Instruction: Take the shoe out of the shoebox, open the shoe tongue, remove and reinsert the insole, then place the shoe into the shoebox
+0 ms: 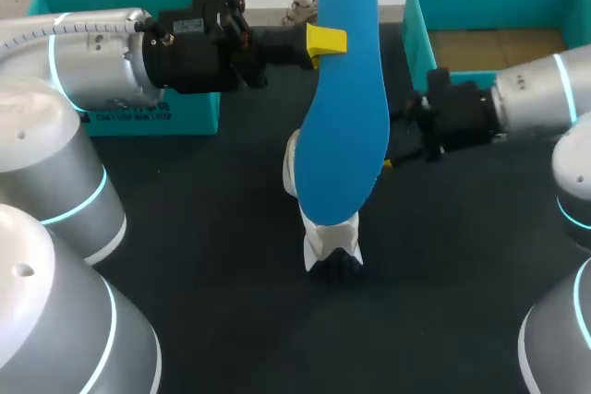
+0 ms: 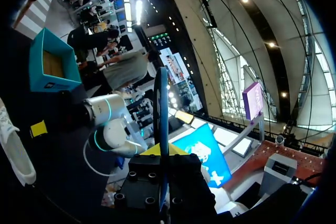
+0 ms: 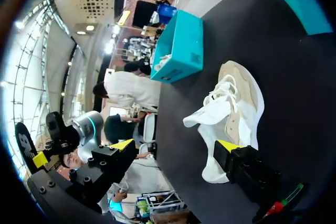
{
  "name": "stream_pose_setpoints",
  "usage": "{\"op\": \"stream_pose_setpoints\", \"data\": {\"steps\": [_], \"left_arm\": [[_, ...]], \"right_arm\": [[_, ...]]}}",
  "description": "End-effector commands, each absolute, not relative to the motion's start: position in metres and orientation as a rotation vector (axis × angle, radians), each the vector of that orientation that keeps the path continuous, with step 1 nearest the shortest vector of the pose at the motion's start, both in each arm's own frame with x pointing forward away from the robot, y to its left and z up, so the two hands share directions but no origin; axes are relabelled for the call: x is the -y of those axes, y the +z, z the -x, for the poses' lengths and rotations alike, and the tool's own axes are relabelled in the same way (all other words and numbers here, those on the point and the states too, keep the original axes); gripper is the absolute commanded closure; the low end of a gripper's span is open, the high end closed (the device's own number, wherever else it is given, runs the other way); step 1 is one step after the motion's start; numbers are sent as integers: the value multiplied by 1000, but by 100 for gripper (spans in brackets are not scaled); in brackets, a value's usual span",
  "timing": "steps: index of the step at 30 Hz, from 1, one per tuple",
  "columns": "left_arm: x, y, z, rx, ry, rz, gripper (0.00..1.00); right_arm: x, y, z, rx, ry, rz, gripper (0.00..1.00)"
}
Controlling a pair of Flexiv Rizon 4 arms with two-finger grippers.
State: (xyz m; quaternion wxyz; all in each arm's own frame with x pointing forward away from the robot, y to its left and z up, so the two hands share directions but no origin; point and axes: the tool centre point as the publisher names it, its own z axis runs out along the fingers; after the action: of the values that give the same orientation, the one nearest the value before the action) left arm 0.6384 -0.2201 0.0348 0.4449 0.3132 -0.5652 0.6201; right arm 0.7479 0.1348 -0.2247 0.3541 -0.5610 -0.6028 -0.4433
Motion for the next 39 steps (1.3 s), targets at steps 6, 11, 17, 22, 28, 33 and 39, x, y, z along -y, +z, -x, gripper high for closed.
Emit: {"op": "stream_pose_setpoints", "data": {"steps": [6,11,17,22,28,33,39], "left_arm": [[220,33,-637,1401,1538,-778,100],[220,33,-637,1401,1538,-778,100],[220,33,-637,1401,1538,-778,100],[220,33,-637,1401,1538,-778,100],[220,33,-637,1401,1538,-778,100],[220,33,-637,1401,1538,-778,100],[221,19,-626,1746,1494,-585,100]], "right_arm": [[-116,-193,-742,1436,-1211,1324,0],[-112,-165,-740,1470,-1172,1352,0],[-115,-141,-740,1500,-1189,1329,0],[-118,-140,-741,1500,-1185,1336,0],[-118,-140,-741,1500,-1185,1336,0],[-118,-140,-741,1500,-1185,1336,0],[-118,-140,-741,1500,-1185,1336,0]]}}
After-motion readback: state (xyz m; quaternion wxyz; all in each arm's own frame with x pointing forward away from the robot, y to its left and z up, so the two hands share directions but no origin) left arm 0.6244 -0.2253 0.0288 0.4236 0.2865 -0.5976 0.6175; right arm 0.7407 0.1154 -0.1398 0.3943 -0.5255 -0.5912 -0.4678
